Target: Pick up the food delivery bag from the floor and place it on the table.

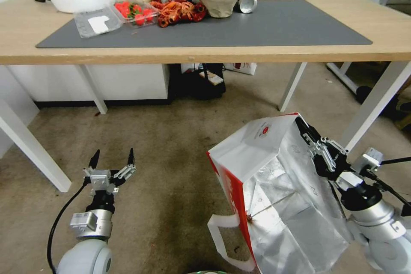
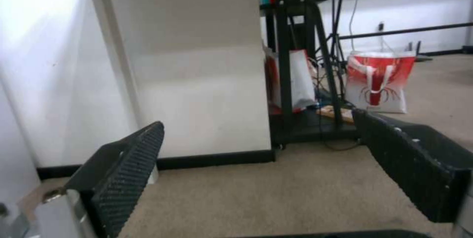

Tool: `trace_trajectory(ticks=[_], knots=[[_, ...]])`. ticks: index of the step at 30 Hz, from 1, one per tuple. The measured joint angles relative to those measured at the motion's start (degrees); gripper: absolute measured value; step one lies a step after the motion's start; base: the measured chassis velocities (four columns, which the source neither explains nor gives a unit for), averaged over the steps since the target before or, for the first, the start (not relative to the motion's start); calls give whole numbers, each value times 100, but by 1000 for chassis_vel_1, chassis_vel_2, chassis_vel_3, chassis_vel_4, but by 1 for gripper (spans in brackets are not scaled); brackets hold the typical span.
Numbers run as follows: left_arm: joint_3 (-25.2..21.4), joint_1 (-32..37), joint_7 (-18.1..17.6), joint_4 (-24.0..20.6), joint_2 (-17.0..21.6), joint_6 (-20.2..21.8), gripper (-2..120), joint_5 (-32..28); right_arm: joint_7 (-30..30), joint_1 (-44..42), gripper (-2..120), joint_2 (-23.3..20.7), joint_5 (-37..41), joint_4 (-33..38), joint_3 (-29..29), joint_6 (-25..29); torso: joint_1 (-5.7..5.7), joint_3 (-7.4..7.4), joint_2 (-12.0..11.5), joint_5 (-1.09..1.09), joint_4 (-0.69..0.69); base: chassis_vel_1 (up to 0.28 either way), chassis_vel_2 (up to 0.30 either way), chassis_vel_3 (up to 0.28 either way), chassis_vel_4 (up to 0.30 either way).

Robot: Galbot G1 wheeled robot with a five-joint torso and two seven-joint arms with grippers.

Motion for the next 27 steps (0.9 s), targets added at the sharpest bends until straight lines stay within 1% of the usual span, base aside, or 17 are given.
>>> trace_trajectory(ticks=[3, 8, 10, 11, 14, 16, 18, 22, 27], knots=[[-31, -4, 32, 0, 6, -107, 97, 0, -252, 9, 0, -38, 190, 18, 65, -127, 0, 0, 0, 0, 0, 0, 0, 0, 0], [-59, -11, 22, -2, 17, -122, 99, 8, -433, 12, 0, -55, 401, 56, 82, -270, 0, 0, 0, 0, 0, 0, 0, 0, 0], [-76, -11, 20, -2, 26, -171, 101, 20, -640, 17, 0, -79, 610, 76, 110, -438, 0, 0, 0, 0, 0, 0, 0, 0, 0], [-76, -11, 20, -2, 26, -171, 101, 20, -640, 17, 0, -79, 610, 76, 110, -438, 0, 0, 0, 0, 0, 0, 0, 0, 0], [-92, -12, 33, 5, 29, -228, 101, 14, -929, 16, 0, -112, 961, 110, 140, -681, 0, 0, 0, -1, 1, 0, 0, 0, 0], [-93, -12, 34, 5, 29, -232, 100, 12, -983, 16, 0, -117, 1014, 110, 149, -718, 0, 0, 0, -1, 0, 0, 0, 0, 0], [-98, -14, 44, 7, 28, -233, 100, 10, -1232, 16, 0, -150, 1247, 113, 189, -863, 0, 0, 0, 0, 0, 0, 0, 0, 0], [-105, -14, 67, 7, 28, -232, 100, 7, -1405, 21, 0, -174, 1360, 101, 239, -953, 0, 0, 0, 0, 1, 0, 0, 0, 0], [-151, -9, 240, 5, 29, -260, 100, -58, -1577, 24, 0, -195, 1401, 38, 296, -1010, 0, 0, 0, 0, 0, 0, 0, 0, 0]])
